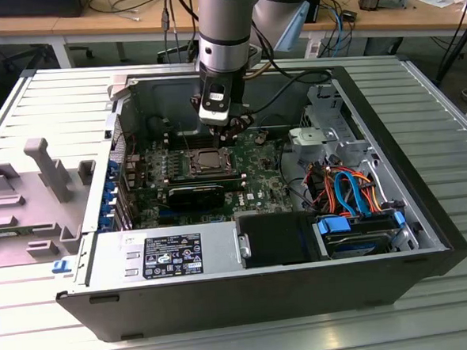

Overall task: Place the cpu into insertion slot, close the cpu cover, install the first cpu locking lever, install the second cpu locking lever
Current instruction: 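Install the first cpu locking lever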

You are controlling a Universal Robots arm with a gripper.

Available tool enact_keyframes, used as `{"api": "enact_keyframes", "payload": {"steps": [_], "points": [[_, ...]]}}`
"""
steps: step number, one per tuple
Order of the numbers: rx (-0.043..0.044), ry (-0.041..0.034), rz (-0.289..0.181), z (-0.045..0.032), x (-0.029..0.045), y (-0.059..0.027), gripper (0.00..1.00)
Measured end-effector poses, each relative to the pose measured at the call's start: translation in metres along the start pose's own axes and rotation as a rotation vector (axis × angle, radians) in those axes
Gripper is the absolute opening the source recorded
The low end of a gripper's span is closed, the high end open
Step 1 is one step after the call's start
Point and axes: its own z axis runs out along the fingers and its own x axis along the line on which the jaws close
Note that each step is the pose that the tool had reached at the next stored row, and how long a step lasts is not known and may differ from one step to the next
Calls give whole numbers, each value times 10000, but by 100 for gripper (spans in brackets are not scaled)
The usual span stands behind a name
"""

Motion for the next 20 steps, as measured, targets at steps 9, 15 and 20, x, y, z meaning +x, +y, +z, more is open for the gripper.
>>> {"api": "enact_keyframes", "payload": {"steps": [9, 15, 20], "points": [[-15, 16, -126, 0, 0, 0, 11], [-24, 24, -208, 0, 0, 0, 11], [-28, 29, -268, 0, 0, 0, 11]]}}
